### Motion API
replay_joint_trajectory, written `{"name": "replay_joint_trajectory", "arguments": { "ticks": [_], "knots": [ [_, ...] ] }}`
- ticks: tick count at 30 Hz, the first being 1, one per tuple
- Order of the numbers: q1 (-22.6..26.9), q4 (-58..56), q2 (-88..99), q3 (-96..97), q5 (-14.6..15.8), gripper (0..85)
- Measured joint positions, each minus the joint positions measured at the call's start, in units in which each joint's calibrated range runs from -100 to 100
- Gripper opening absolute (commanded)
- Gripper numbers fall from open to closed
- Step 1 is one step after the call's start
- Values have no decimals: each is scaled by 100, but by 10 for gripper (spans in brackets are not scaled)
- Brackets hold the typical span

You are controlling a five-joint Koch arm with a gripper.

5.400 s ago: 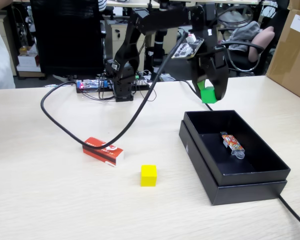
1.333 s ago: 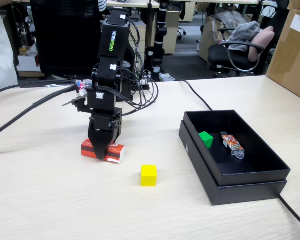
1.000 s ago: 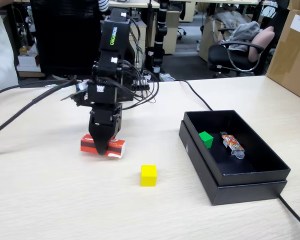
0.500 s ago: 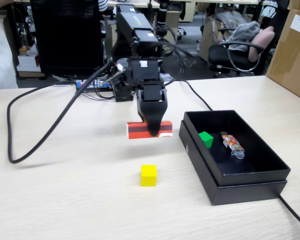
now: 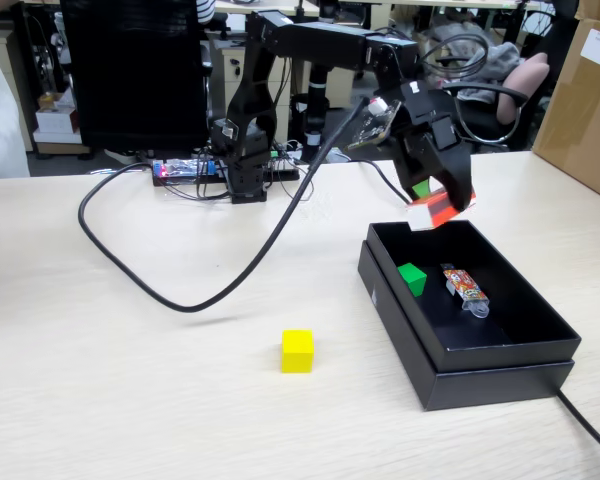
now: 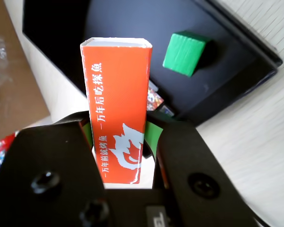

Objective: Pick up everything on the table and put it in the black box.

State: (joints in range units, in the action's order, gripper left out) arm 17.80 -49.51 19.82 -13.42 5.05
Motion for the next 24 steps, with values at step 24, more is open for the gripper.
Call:
{"name": "replay_joint_trajectory", "arguments": {
  "ticks": [24],
  "knots": [
    [-117,0,-849,338,39,290]
  ]
}}
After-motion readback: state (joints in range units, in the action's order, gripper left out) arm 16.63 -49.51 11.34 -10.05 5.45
